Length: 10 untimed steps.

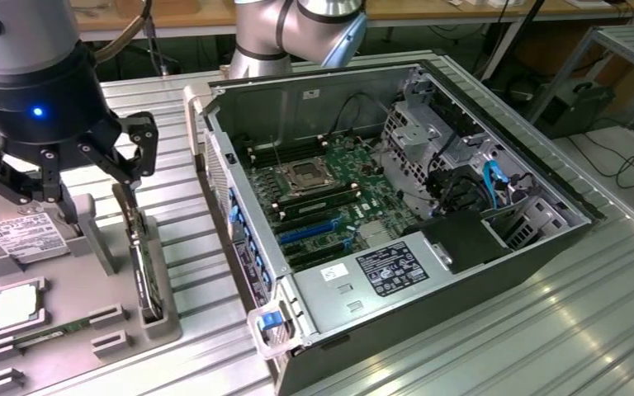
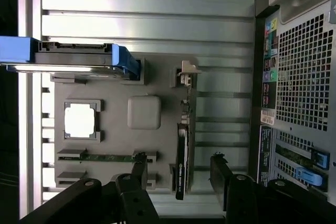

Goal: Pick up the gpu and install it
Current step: 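Pick up the gpu and move the gpu toward the slot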

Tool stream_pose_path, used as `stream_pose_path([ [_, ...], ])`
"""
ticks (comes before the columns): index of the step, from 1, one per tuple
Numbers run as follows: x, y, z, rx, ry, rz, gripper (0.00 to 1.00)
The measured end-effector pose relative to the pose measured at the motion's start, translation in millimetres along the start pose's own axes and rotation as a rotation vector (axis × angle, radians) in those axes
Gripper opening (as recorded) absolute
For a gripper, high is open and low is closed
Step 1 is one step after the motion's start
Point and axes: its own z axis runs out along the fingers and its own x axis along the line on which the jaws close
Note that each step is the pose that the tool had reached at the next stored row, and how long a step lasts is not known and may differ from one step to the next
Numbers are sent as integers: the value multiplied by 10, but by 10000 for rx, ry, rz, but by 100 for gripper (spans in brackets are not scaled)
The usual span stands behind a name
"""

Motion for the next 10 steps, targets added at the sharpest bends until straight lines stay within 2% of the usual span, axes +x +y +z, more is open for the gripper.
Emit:
stream_pose_path([
  [10,7,-64,182,-1,15,1,60],
])
